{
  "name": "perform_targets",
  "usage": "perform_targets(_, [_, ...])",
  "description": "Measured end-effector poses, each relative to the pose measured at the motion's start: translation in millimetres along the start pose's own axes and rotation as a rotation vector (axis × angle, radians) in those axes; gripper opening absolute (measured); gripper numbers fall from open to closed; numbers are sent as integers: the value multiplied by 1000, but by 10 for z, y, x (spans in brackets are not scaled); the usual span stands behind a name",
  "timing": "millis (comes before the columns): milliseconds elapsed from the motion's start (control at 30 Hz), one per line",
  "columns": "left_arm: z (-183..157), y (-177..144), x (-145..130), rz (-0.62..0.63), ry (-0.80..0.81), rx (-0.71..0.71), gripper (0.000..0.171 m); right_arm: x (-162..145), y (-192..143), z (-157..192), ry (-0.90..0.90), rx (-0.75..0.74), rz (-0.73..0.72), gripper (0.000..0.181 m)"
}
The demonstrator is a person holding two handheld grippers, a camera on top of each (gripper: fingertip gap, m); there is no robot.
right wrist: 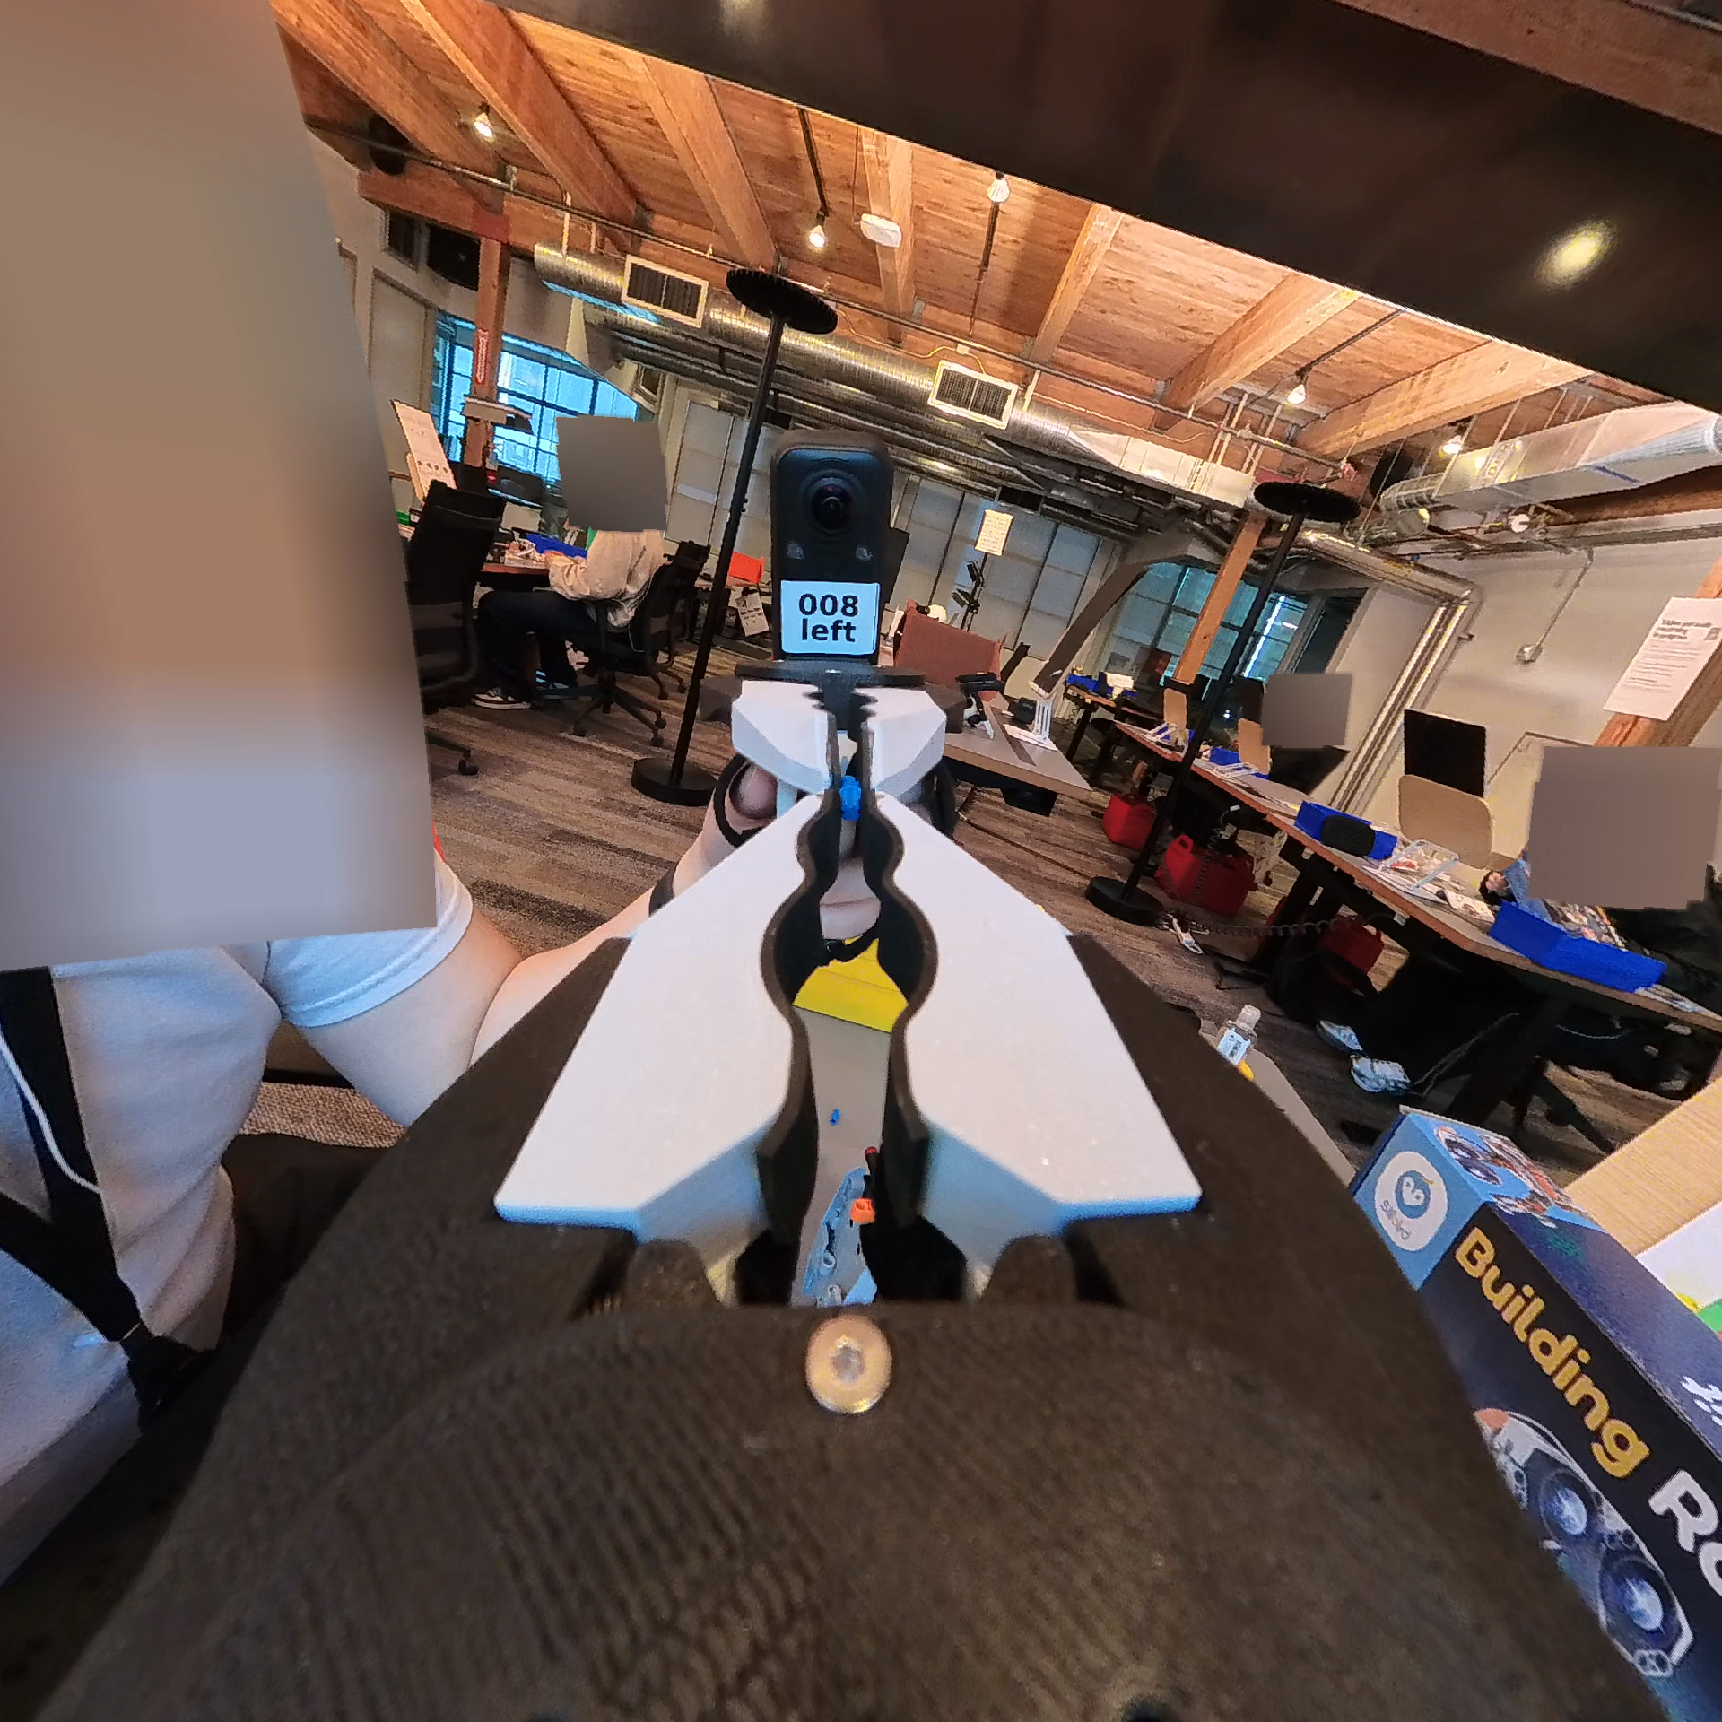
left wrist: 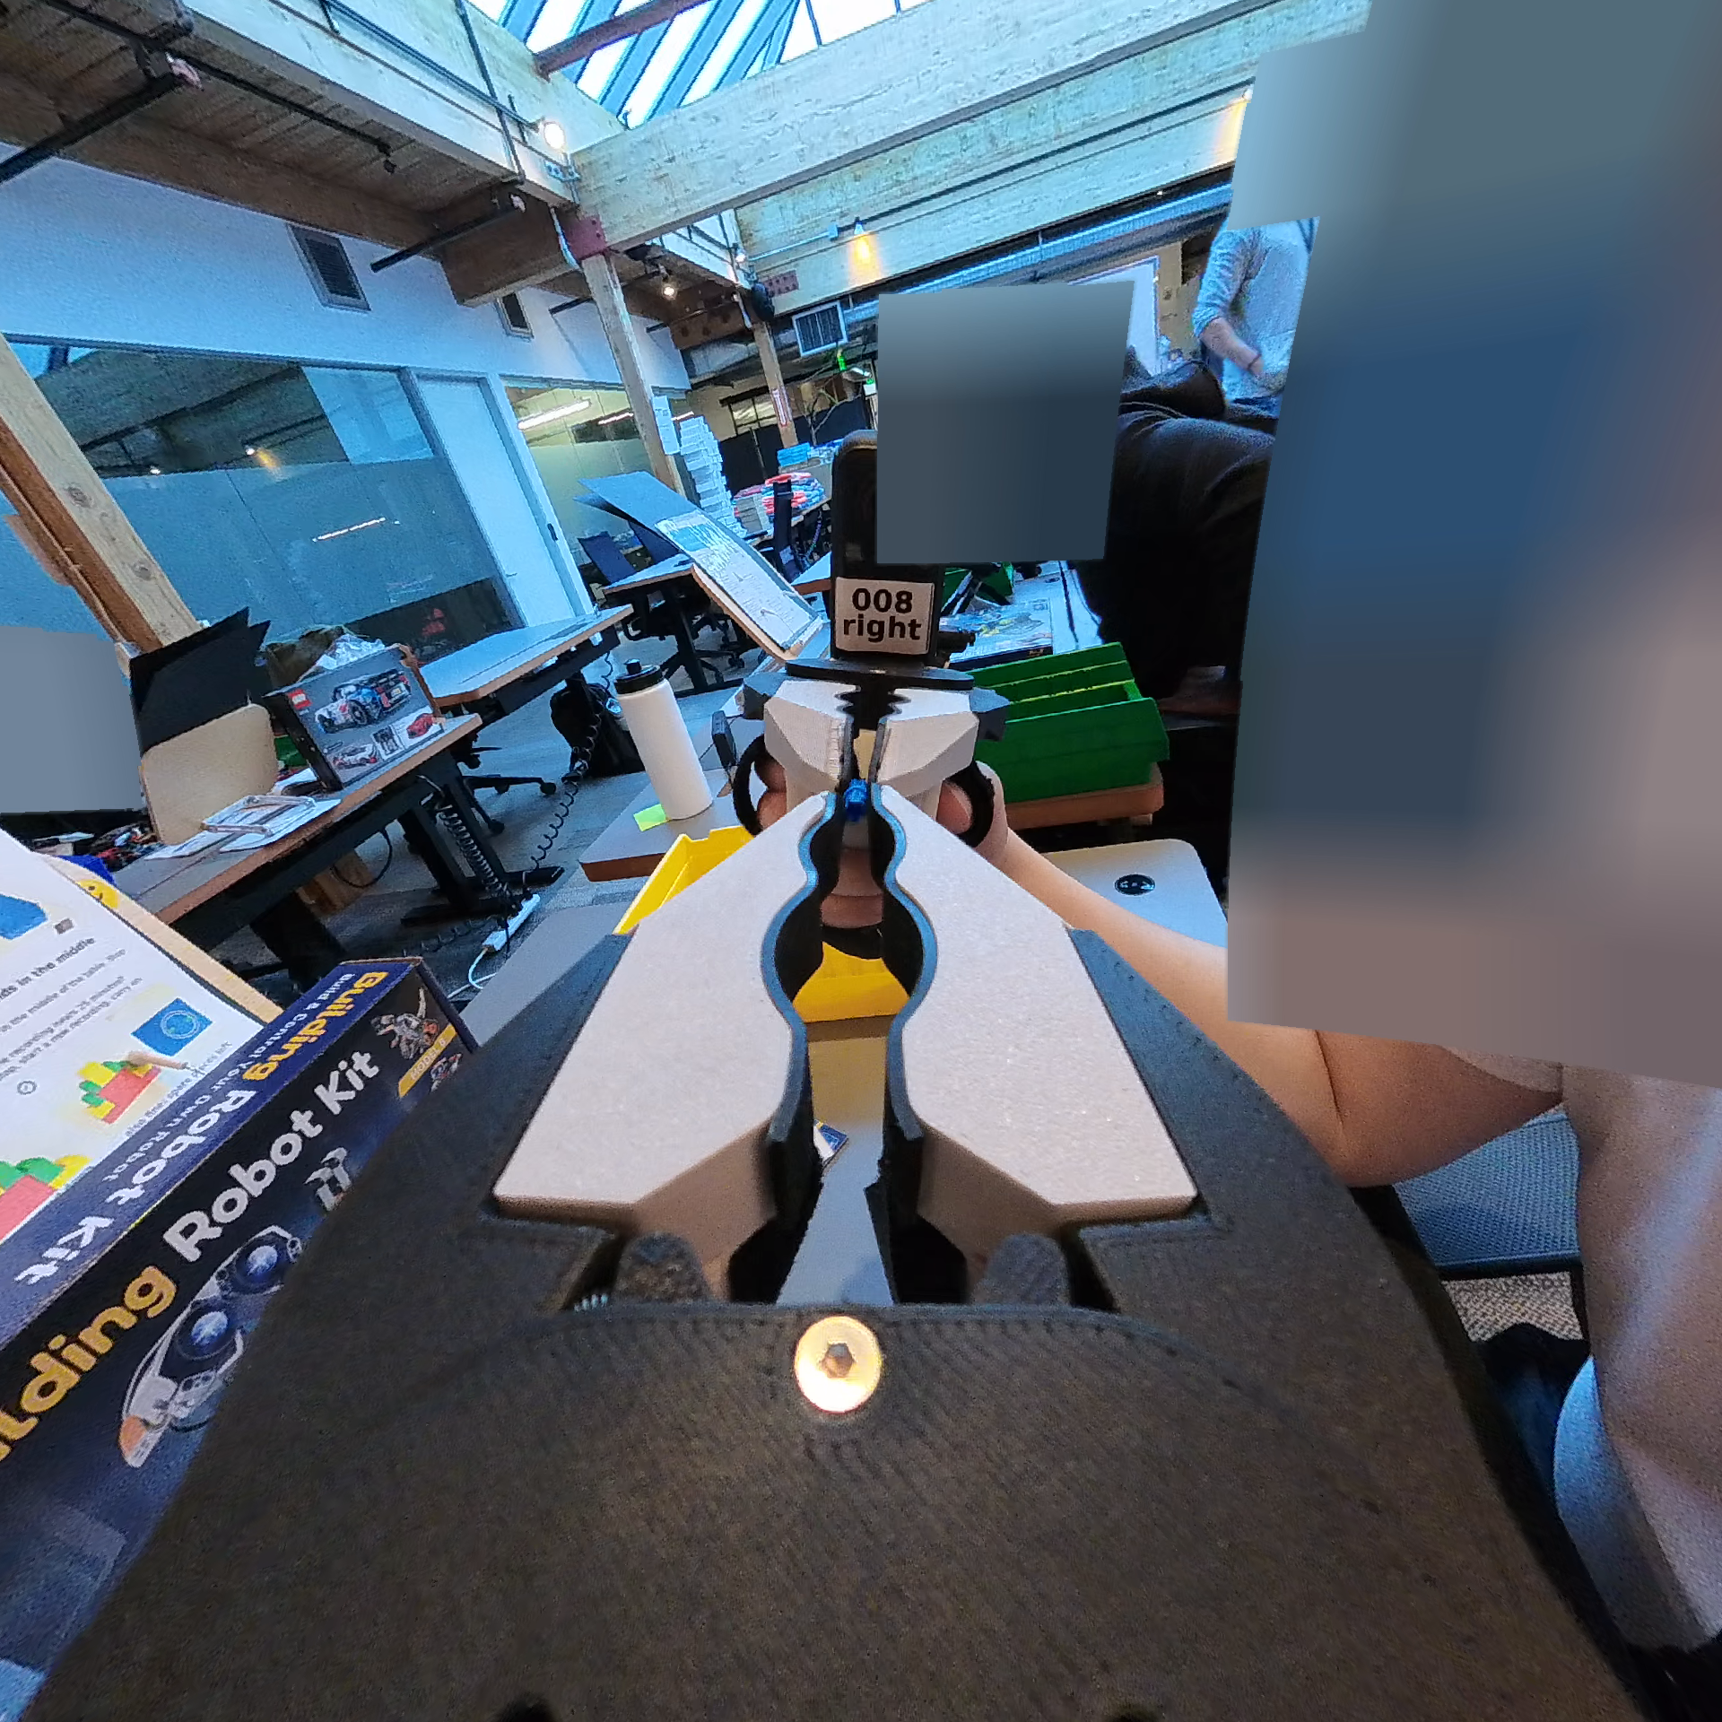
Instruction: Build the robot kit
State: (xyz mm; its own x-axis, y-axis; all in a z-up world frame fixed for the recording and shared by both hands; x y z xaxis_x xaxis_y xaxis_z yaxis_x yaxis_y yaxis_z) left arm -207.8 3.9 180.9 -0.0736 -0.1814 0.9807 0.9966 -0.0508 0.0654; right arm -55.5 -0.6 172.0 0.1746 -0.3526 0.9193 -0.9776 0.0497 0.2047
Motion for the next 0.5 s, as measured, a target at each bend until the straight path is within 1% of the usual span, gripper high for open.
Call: perform_targets(500, [13, 17, -22, -1, -5, -3, 3, -5, -10, -20, 11, 5, -10, 3])
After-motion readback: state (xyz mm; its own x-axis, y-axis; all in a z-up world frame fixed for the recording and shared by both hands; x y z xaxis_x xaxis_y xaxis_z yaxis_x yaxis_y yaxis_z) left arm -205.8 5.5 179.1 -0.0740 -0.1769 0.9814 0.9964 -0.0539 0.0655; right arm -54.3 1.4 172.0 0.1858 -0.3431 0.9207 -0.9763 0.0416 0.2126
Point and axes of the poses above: each gripper's, where its closed fingertips meet, y out along the fingers, x out of its top, z = x × y across the jaws, the point moved 8 cm from there along -y, back along the fingers, and after that the axes turned 3 degrees about -y, right-handed, at the moved point
